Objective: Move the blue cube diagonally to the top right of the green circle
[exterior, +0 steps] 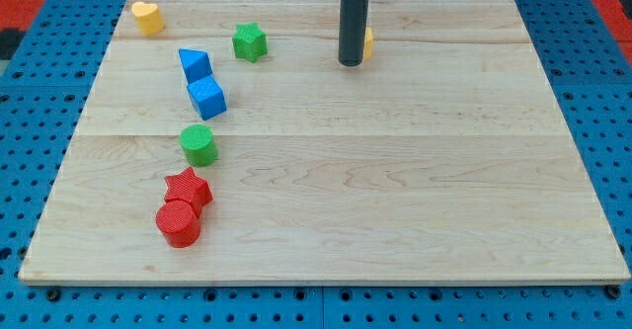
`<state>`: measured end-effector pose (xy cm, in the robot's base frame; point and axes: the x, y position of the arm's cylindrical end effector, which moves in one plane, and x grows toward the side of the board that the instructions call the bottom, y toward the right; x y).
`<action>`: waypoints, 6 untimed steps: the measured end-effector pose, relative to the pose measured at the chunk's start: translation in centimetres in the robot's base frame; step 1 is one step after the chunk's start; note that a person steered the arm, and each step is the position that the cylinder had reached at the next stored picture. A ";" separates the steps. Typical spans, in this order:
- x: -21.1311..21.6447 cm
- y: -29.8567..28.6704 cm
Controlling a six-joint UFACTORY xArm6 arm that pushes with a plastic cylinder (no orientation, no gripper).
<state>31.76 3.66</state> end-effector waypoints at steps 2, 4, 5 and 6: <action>4.7 -11.3; 4.5 -15.2; 4.5 -19.9; 7.0 -22.2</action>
<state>38.79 -18.52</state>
